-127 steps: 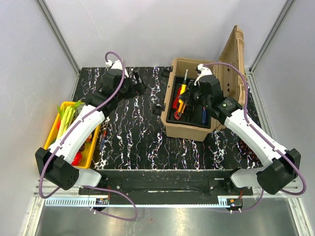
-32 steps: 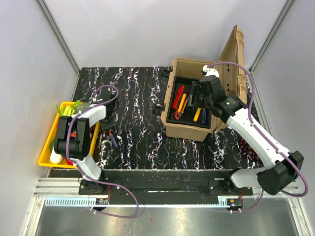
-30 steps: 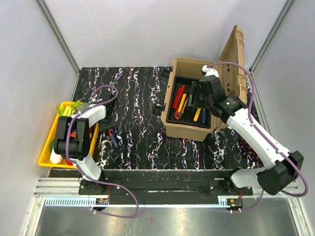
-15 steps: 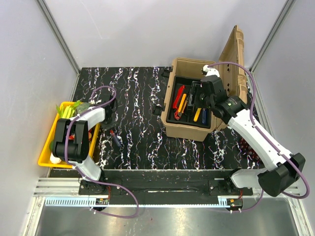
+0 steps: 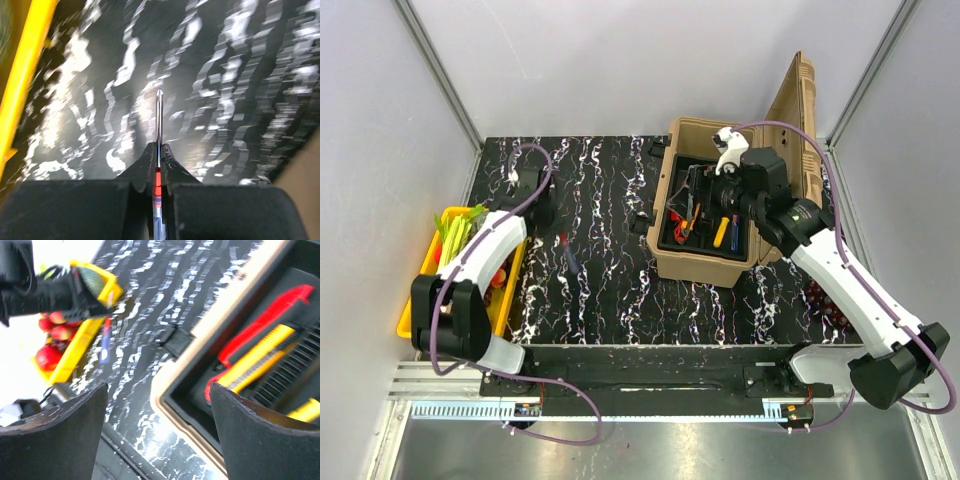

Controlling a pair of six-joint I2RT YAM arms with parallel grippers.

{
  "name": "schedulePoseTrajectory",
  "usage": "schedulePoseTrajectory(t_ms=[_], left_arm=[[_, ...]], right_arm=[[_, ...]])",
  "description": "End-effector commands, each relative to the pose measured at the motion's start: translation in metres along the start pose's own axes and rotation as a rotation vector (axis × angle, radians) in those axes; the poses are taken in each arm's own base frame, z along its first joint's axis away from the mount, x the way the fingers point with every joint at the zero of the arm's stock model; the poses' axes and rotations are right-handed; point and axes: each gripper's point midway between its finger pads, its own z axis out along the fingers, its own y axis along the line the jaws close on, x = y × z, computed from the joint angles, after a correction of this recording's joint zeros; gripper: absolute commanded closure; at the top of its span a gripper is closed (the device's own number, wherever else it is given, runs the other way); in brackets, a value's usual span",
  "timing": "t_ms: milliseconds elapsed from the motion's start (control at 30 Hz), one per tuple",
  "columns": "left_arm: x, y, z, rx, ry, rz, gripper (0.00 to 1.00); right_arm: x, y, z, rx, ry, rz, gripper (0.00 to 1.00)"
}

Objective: Pack the tool kit

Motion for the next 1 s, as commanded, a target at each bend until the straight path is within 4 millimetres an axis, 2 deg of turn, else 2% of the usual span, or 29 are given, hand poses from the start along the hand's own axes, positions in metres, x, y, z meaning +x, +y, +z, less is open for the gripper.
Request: schedulePoseTrajectory(t_ms=[0,167,267,367,467,533,700,867,900,933,967], left_arm=[[-0.062,-0.086,-0.091,0.369,-0.185,-0.005,1.00],[-0.073,-0.167,-0.180,0.729,-0.263,0.072,1.00],[-0.063,-0.210,-0.230,0.944,-0.302,0.123,1.00],[-0.051,-0.238,-0.272,1.130,-0.318,0.143,1.00],[-0.045,-0.254,-0.306,1.257,-0.348,0.155,1.00],[-0.043,-0.259,-0.320,1.310,-0.355,0.152,1.00],[-0.042,-0.266,-0.332,1.369,-0.339,0.128,1.00],[-0.036,-0.272,-0.332,1.405,-0.303,0.133,1.00],[-0.035,-0.273,-0.331,1.406,-0.299,0.134,1.00],[-0.035,-0.273,-0.332,1.410,-0.296,0.135,0.98],[-0.034,-0.273,-0.329,1.405,-0.294,0.139,0.90]], right_arm=[[-0.010,0.067,-0.013,-0.372,-0.004,-0.087,0.11],[-0.018,0.089,-0.013,-0.482,0.002,-0.073,0.05],[-0.028,0.100,-0.015,-0.524,-0.016,-0.073,0.04],[-0.031,0.107,-0.013,-0.539,-0.016,-0.072,0.04],[-0.032,0.105,-0.009,-0.519,-0.014,-0.052,0.07],[-0.031,0.102,-0.005,-0.502,-0.008,-0.047,0.10],[-0.029,0.094,0.001,-0.443,0.012,-0.021,0.31],[-0.029,0.096,0.004,-0.447,0.030,-0.012,0.61],[-0.029,0.094,0.004,-0.441,0.030,-0.006,0.70],[-0.028,0.093,0.005,-0.435,0.034,0.000,0.79],[-0.027,0.091,0.006,-0.424,0.037,0.006,0.87]])
